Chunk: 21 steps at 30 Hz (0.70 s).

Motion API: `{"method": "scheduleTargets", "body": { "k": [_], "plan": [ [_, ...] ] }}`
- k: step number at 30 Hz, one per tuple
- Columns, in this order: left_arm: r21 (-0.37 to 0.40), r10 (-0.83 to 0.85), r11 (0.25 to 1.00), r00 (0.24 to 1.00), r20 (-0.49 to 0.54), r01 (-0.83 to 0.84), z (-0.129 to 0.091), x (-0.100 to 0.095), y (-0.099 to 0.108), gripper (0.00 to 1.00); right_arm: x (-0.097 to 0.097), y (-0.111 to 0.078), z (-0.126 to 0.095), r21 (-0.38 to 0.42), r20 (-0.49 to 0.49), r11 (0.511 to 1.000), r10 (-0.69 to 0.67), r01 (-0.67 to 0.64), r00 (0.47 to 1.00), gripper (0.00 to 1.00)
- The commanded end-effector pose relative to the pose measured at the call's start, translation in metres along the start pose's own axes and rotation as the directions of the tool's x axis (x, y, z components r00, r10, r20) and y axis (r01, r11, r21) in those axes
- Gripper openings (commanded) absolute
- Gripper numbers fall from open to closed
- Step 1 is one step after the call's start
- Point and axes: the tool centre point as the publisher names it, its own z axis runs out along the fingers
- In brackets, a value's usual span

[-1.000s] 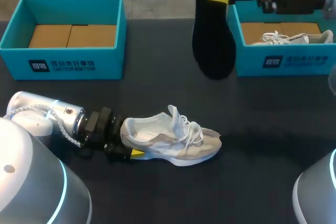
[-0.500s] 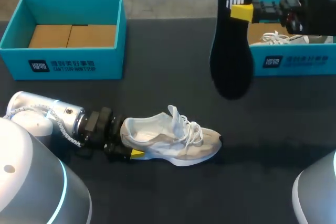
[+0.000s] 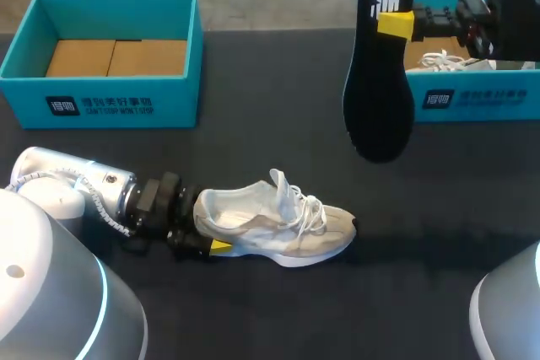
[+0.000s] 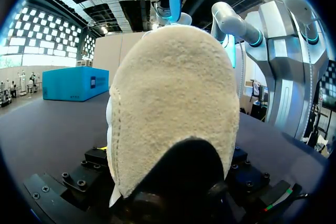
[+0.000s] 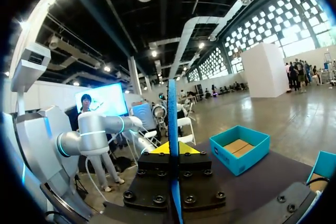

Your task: Take the shoe out of the shoebox, open the shoe tongue, remove and reinsert the insole, then place the shoe into the shoebox

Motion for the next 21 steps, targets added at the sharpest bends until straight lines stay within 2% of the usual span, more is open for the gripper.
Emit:
{"method": "scheduleTargets", "body": {
  "k": [1,6,9,13,21],
  "plan": [
    [0.001,0.0,1.0,1.0,-0.002,0.0,0.0,-0.002,0.002,0.0,-0.001,0.0,0.002,0.001,-0.001,1.0,0.0,0.0,1.0,0.0],
    [0.001,0.0,1.0,1.0,-0.002,0.0,0.0,-0.002,0.002,0.0,-0.001,0.003,0.002,0.002,0.006,1.0,0.002,-0.002,1.0,0.0],
    [0.001,0.0,1.0,1.0,-0.002,0.0,0.0,-0.002,0.002,0.0,0.007,0.015,-0.002,-0.032,0.011,0.999,0.008,-0.007,1.0,0.0],
    [0.001,0.0,1.0,1.0,-0.002,0.0,0.0,-0.002,0.002,0.0,0.017,0.018,-0.004,-0.06,0.001,0.998,0.021,-0.021,1.0,0.0],
    [0.001,0.0,1.0,1.0,-0.002,0.0,0.0,-0.002,0.002,0.0,0.039,0.009,-0.02,0.007,0.024,0.999,0.048,-0.048,0.999,0.0]
  ]
}}
